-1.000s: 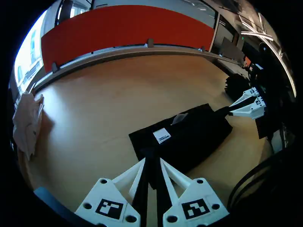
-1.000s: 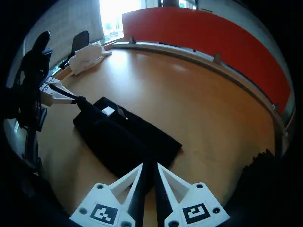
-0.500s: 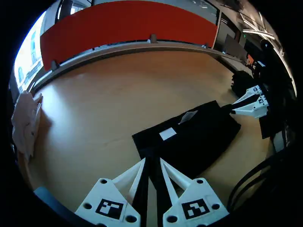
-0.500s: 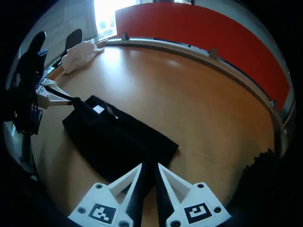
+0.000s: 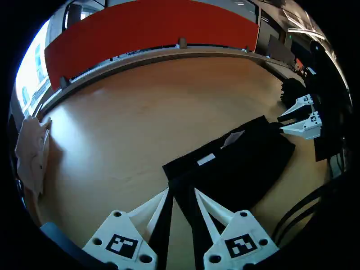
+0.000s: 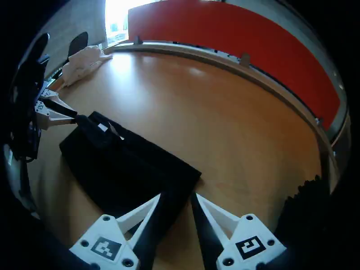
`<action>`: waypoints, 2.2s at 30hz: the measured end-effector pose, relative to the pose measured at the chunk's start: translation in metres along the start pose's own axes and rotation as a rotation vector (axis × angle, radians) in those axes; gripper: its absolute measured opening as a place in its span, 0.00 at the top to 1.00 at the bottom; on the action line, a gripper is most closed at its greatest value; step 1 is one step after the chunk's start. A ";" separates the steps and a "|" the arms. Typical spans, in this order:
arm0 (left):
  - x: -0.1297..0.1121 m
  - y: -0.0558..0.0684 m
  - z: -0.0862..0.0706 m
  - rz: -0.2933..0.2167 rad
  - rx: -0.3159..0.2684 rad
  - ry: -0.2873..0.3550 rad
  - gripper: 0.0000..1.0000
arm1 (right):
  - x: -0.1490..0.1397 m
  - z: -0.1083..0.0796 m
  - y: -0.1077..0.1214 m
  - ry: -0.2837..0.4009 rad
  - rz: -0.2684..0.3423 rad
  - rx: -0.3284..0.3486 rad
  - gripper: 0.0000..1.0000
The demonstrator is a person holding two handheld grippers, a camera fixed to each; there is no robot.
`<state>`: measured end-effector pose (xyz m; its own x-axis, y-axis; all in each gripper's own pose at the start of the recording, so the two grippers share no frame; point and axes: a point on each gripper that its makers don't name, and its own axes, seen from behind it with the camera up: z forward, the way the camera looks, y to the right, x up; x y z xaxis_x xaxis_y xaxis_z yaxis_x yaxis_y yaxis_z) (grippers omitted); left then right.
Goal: Fold towel
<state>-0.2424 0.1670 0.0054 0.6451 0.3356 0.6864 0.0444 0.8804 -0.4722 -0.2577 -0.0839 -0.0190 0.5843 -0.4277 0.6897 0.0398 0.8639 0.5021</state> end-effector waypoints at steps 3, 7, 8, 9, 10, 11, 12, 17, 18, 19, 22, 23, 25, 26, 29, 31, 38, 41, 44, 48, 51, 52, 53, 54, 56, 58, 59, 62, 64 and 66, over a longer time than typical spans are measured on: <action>0.001 -0.003 0.000 0.004 0.010 0.001 0.68 | -0.002 0.001 0.003 -0.006 0.000 -0.007 0.49; 0.001 -0.008 0.001 0.010 0.023 -0.005 0.58 | -0.001 0.003 0.007 -0.009 0.003 -0.017 0.38; 0.001 -0.009 0.001 0.013 0.027 -0.007 0.55 | -0.001 0.003 0.008 -0.008 0.004 -0.020 0.37; 0.001 -0.011 0.002 0.015 0.031 -0.008 0.53 | 0.000 0.003 0.009 -0.007 0.005 -0.023 0.35; 0.001 -0.012 0.002 0.017 0.035 -0.008 0.51 | 0.001 0.003 0.010 -0.006 0.006 -0.025 0.33; 0.001 -0.014 0.002 0.019 0.040 -0.009 0.48 | 0.001 0.004 0.011 -0.005 0.006 -0.027 0.31; 0.002 -0.015 0.003 0.021 0.045 -0.009 0.45 | 0.002 0.004 0.012 -0.005 0.006 -0.030 0.29; 0.005 -0.024 0.004 0.023 0.071 -0.008 0.33 | 0.006 0.004 0.019 -0.002 0.002 -0.045 0.14; 0.006 -0.025 0.004 0.022 0.076 -0.007 0.32 | 0.007 0.005 0.020 -0.001 0.002 -0.048 0.14; 0.006 -0.027 0.005 0.022 0.081 -0.006 0.32 | 0.008 0.005 0.021 0.001 0.004 -0.050 0.14; 0.010 -0.031 0.005 0.019 0.095 -0.001 0.31 | 0.011 0.005 0.025 0.005 0.006 -0.060 0.08; 0.011 -0.032 0.005 0.018 0.101 0.001 0.31 | 0.012 0.005 0.027 0.006 0.007 -0.065 0.06; 0.013 -0.034 0.005 0.014 0.108 0.006 0.31 | 0.014 0.005 0.029 0.009 0.007 -0.071 0.04; 0.015 -0.036 0.005 0.012 0.112 0.009 0.31 | 0.015 0.006 0.030 0.011 0.007 -0.074 0.03; 0.020 -0.038 0.003 0.006 0.121 0.024 0.31 | 0.018 0.005 0.033 0.019 0.006 -0.081 0.01; 0.022 -0.039 0.002 0.002 0.121 0.029 0.31 | 0.020 0.004 0.035 0.025 0.004 -0.087 0.00; 0.021 -0.039 -0.003 -0.013 0.119 0.030 0.31 | 0.021 -0.001 0.038 0.032 -0.008 -0.096 0.00; 0.018 -0.036 -0.005 -0.019 0.113 0.030 0.31 | 0.020 -0.004 0.036 0.035 -0.009 -0.094 0.00; 0.015 -0.034 -0.008 -0.024 0.109 0.030 0.31 | 0.018 -0.008 0.033 0.037 -0.008 -0.093 0.00; 0.009 -0.031 -0.012 -0.029 0.110 0.027 0.31 | 0.014 -0.014 0.030 0.040 -0.006 -0.091 0.00; 0.005 -0.028 -0.015 -0.036 0.109 0.027 0.31 | 0.010 -0.018 0.027 0.042 -0.001 -0.089 0.00; 0.004 -0.027 -0.017 -0.039 0.110 0.027 0.31 | 0.009 -0.020 0.026 0.042 0.001 -0.088 0.00; 0.002 -0.026 -0.019 -0.042 0.110 0.028 0.31 | 0.007 -0.021 0.025 0.043 0.004 -0.088 0.00; 0.001 -0.026 -0.020 -0.045 0.111 0.028 0.31 | 0.006 -0.022 0.024 0.044 0.006 -0.088 0.00; -0.002 -0.024 -0.023 -0.050 0.112 0.028 0.31 | 0.003 -0.026 0.022 0.046 0.010 -0.088 0.00; -0.006 -0.023 -0.026 -0.054 0.113 0.027 0.31 | 0.000 -0.028 0.020 0.048 0.015 -0.087 0.00; -0.008 -0.022 -0.027 -0.056 0.114 0.026 0.31 | -0.001 -0.030 0.019 0.049 0.017 -0.087 0.00; -0.015 -0.019 -0.032 -0.064 0.119 0.023 0.31 | -0.005 -0.035 0.015 0.051 0.023 -0.086 0.00; -0.019 -0.016 -0.035 -0.072 0.118 0.022 0.31 | -0.008 -0.037 0.013 0.053 0.028 -0.084 0.00; -0.025 -0.014 -0.038 -0.082 0.117 0.020 0.31 | -0.011 -0.040 0.011 0.055 0.032 -0.084 0.00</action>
<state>-0.2299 0.1338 -0.0260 0.6579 0.2555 0.7084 0.0093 0.9379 -0.3468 -0.2313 -0.0589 -0.0425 0.6299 -0.3865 0.6737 0.0868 0.8970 0.4335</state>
